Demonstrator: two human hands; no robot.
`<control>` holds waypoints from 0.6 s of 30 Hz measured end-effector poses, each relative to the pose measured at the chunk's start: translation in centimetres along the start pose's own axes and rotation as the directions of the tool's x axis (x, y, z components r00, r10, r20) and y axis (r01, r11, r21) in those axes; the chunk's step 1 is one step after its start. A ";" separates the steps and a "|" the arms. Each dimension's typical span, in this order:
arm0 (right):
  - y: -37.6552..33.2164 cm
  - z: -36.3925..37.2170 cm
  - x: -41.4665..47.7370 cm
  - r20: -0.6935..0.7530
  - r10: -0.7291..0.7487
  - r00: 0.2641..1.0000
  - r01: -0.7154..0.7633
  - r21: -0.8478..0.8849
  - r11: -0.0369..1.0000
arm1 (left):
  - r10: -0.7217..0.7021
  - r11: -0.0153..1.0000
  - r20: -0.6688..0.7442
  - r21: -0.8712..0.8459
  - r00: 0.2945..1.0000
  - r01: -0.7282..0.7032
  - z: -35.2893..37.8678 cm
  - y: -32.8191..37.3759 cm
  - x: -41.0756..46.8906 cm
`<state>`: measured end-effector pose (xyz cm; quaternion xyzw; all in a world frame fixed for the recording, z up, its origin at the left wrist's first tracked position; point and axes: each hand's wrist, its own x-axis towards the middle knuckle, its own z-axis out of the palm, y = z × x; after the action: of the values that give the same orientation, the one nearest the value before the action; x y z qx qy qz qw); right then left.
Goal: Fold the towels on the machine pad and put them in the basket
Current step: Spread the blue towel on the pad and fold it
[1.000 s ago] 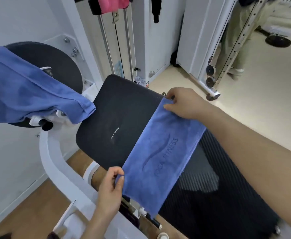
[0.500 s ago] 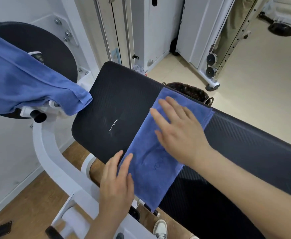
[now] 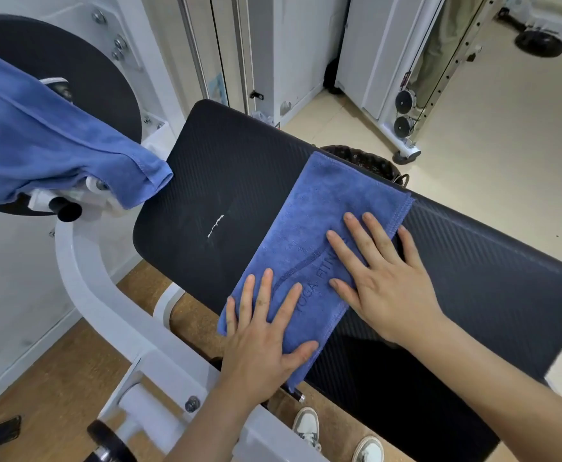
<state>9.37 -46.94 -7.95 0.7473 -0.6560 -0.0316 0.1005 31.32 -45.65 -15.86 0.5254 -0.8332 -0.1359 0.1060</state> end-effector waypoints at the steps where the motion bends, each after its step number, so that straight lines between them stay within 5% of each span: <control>1: 0.0 0.1 0.0 0.020 0.007 1.000 -0.007 -0.009 1.000 | 0.002 1.000 -0.001 -0.008 1.000 -0.003 -0.1 0.0 0.0; 6: -1.4 -1.0 0.1 -0.032 0.070 0.997 -0.069 0.032 0.997 | 0.016 0.960 -0.159 -0.273 0.987 -0.059 -1.8 -1.5 -1.6; 9: -3.7 -1.3 -1.6 -0.183 -0.030 0.983 0.057 0.142 0.988 | -0.232 0.900 -0.249 -0.422 0.940 0.110 -2.4 -3.4 -3.3; 13: -8.7 0.4 -5.0 -0.157 -0.272 0.949 0.303 0.227 0.925 | -0.391 0.757 -0.069 -0.591 0.918 0.278 -3.1 -5.0 -3.5; 18: -11.3 1.3 -6.2 0.083 -0.209 0.975 0.185 0.234 0.955 | -0.510 0.403 0.190 -0.809 0.839 0.428 -3.9 -5.1 -2.5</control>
<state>19.30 -39.61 -11.90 0.8127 -0.5821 -0.0068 -0.0233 37.97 -45.97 -14.04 0.6291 -0.4813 -0.5111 0.3336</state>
